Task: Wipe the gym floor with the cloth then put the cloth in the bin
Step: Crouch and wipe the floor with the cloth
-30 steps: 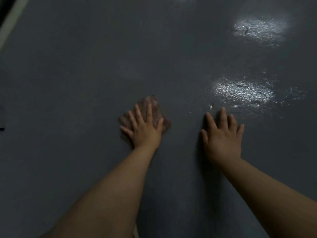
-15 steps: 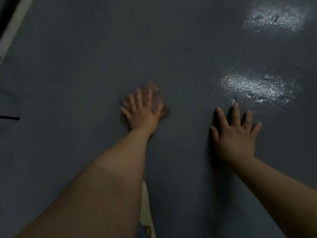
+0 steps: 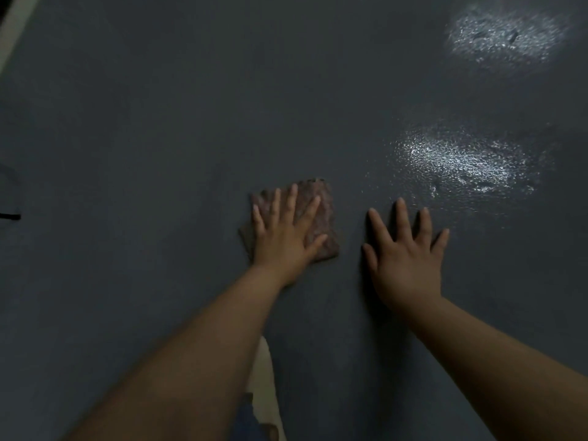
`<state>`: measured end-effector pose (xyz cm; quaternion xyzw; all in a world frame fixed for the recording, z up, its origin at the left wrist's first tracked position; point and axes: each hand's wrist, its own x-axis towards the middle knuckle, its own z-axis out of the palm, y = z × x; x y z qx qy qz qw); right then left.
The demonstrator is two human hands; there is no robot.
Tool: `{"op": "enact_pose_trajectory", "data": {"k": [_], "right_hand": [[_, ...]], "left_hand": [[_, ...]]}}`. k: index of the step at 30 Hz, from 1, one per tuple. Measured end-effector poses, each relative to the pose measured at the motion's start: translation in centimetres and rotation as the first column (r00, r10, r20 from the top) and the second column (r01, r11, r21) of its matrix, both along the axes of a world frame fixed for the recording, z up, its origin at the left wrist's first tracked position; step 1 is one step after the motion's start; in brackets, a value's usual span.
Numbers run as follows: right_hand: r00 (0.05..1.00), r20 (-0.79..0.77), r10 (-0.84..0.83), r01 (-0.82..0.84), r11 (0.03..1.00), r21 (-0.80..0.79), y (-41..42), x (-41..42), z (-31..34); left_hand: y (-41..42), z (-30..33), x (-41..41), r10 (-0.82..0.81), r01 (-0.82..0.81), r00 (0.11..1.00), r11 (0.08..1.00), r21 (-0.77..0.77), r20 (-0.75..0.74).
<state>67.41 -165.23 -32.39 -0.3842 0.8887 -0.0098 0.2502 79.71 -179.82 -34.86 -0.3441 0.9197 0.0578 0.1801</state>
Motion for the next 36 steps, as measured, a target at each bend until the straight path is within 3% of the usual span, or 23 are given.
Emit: {"op": "enact_pose_trajectory", "data": {"k": [2, 4, 5, 7, 8, 10, 12, 14, 16, 18, 19, 21, 22, 24, 26, 27, 29, 30, 32, 34, 36], "right_hand": [[1.000, -0.002, -0.006, 0.006, 1.000, -0.007, 0.0, 0.0, 0.0], [1.000, 0.001, -0.001, 0.000, 1.000, 0.009, 0.0, -0.1, 0.1], [1.000, 0.005, 0.004, -0.004, 1.000, 0.021, 0.0, -0.2, 0.1], [1.000, 0.012, 0.010, -0.011, 0.999, 0.031, -0.1, -0.3, 0.2], [1.000, 0.014, 0.009, -0.010, 1.000, 0.026, -0.1, -0.3, 0.2], [1.000, 0.017, -0.001, 0.001, 1.000, -0.001, -0.1, -0.1, 0.3], [1.000, 0.022, 0.008, -0.009, 1.000, 0.008, -0.2, -0.1, 0.4], [0.999, 0.026, 0.022, -0.023, 0.999, 0.025, -0.1, -0.2, 0.5], [0.999, 0.027, 0.020, -0.021, 1.000, 0.014, -0.1, -0.3, 0.6], [1.000, 0.023, 0.020, -0.020, 1.000, -0.004, 0.0, -0.3, 0.6], [1.000, 0.018, 0.026, -0.026, 1.000, -0.009, 0.1, -0.4, 0.5], [0.999, 0.014, 0.043, -0.043, 0.999, -0.010, 0.2, -0.4, 0.5], [0.999, 0.017, 0.050, -0.050, 0.999, -0.009, 0.3, -0.5, 0.5], [0.997, 0.022, 0.073, -0.073, 0.997, 0.015, 0.3, -0.7, 0.5], [0.993, 0.026, 0.114, -0.115, 0.992, 0.044, 0.5, -1.1, 0.7], [0.990, 0.026, 0.136, -0.137, 0.989, 0.052, 0.6, -1.3, 0.8], [0.985, 0.029, 0.172, -0.174, 0.983, 0.059, 0.8, -1.7, 0.8], [0.982, 0.034, 0.185, -0.187, 0.980, 0.061, 1.0, -1.9, 0.9], [0.977, 0.047, 0.208, -0.210, 0.977, 0.048, 1.3, -2.1, 0.9], [0.975, 0.064, 0.212, -0.212, 0.977, 0.003, 1.7, -2.3, 0.9], [0.980, 0.070, 0.187, -0.184, 0.982, -0.047, 2.4, -2.6, 0.9]], "left_hand": [[-4.3, 0.6, 0.0, -0.003, 0.002, 1.000, 0.999, 0.048, 0.017], [-7.1, 0.9, 0.5, 0.240, -0.240, 0.971, 0.970, 0.040, -0.007], [-7.8, 0.7, 1.1, 0.430, -0.430, 0.903, 0.903, 0.027, -0.015], [-7.7, 0.7, 2.9, 0.765, -0.765, 0.643, 0.644, 0.022, -0.044], [-6.9, 0.7, 3.6, 0.856, -0.857, 0.513, 0.515, 0.018, -0.059], [-4.6, 0.7, 4.1, 0.941, -0.944, 0.325, 0.329, 0.030, -0.098], [-1.8, 0.5, 3.5, 0.967, -0.973, 0.218, 0.225, 0.044, -0.128], [1.5, 0.4, 1.8, 0.963, -0.968, 0.242, 0.249, 0.043, -0.121], [5.2, 0.2, -0.2, 0.879, -0.885, 0.453, 0.464, 0.043, -0.147], [7.7, -0.2, -1.3, 0.638, -0.643, 0.752, 0.765, 0.025, -0.168], [7.8, -0.2, -1.2, 0.485, -0.487, 0.863, 0.873, 0.024, -0.140], [5.5, -0.4, -0.1, 0.157, -0.156, 0.982, 0.988, 0.019, -0.101], [3.6, -0.7, 0.8, -0.001, 0.002, 0.994, 1.000, 0.007, -0.106], [-0.2, -0.5, 1.8, -0.096, 0.097, 0.993, 0.995, 0.020, -0.066], [-2.5, 0.0, 2.6, 0.211, -0.211, 0.977, 0.977, -0.014, -0.036], [-2.9, 0.2, 3.0, 0.460, -0.462, 0.887, 0.887, -0.026, -0.045], [-2.9, 0.5, 3.7, 0.839, -0.842, 0.539, 0.540, -0.009, -0.076], [-2.6, 0.6, 3.9, 0.916, -0.919, 0.393, 0.395, 0.006, -0.081], [-1.6, 0.7, 3.3, 0.963, -0.965, 0.259, 0.262, 0.032, -0.074], [0.4, 0.7, 1.8, 0.963, -0.964, 0.259, 0.263, 0.048, -0.075], [3.9, 0.4, 0.2, 0.929, -0.931, 0.361, 0.364, 0.030, -0.087]]}}
